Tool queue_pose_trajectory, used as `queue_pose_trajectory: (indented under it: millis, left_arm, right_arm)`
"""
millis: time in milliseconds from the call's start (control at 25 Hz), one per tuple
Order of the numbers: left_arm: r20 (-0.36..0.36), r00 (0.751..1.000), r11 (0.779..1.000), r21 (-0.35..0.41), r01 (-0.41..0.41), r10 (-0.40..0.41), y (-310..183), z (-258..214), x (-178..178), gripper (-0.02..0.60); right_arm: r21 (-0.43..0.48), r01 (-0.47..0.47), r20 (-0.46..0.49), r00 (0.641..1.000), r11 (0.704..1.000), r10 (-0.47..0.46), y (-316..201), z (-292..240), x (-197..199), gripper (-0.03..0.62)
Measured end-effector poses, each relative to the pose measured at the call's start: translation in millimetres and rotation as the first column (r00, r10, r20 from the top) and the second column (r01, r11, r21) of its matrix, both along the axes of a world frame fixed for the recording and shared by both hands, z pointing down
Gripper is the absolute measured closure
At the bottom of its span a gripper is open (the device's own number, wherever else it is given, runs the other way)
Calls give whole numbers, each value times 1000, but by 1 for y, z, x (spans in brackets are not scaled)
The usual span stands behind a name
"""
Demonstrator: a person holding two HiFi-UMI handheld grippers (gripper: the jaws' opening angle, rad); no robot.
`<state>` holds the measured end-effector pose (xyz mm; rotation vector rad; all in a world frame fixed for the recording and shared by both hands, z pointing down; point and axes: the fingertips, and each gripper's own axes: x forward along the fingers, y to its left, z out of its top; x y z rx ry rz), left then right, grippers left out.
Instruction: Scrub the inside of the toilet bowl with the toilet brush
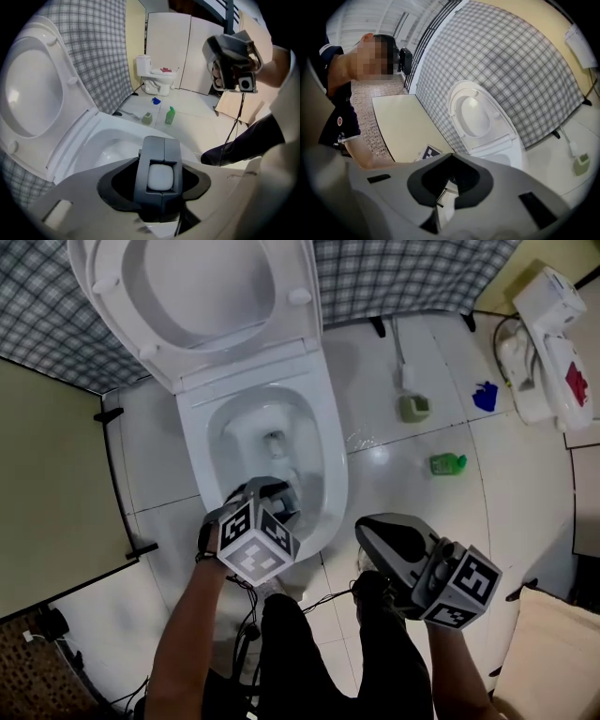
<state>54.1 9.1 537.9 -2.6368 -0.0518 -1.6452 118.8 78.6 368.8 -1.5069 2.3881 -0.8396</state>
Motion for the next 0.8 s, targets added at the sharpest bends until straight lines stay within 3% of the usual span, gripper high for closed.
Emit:
queue_pose_trajectory:
  millis: [160, 320, 480, 600, 800]
  left_arm:
    - [-15, 1000, 1000, 6, 18, -18, -28, 30, 5, 365]
    - [-23, 1000, 1000, -24, -4, 3, -33, 18, 3, 365]
    - [-1, 996, 996, -25, -88, 88, -4, 1, -10, 365]
    - [11, 989, 987, -67, -145, 146, 21, -21, -22, 365]
    - [65, 956, 947, -173, -271, 286, 67, -59, -50, 365]
  right_arm:
    - [-8, -7, -8, 1000, 1000, 7, 7, 3, 3, 594]
    - [-11, -15, 3, 1000, 1000, 15, 8, 3, 2, 594]
    - [-9, -14, 7, 1000, 1000, 14, 8, -9, -1, 594]
    - [0, 4, -10, 1000, 1000, -4, 7, -25, -3, 594]
    - [30, 21, -13, 1000, 999, -21, 0, -53, -12, 594]
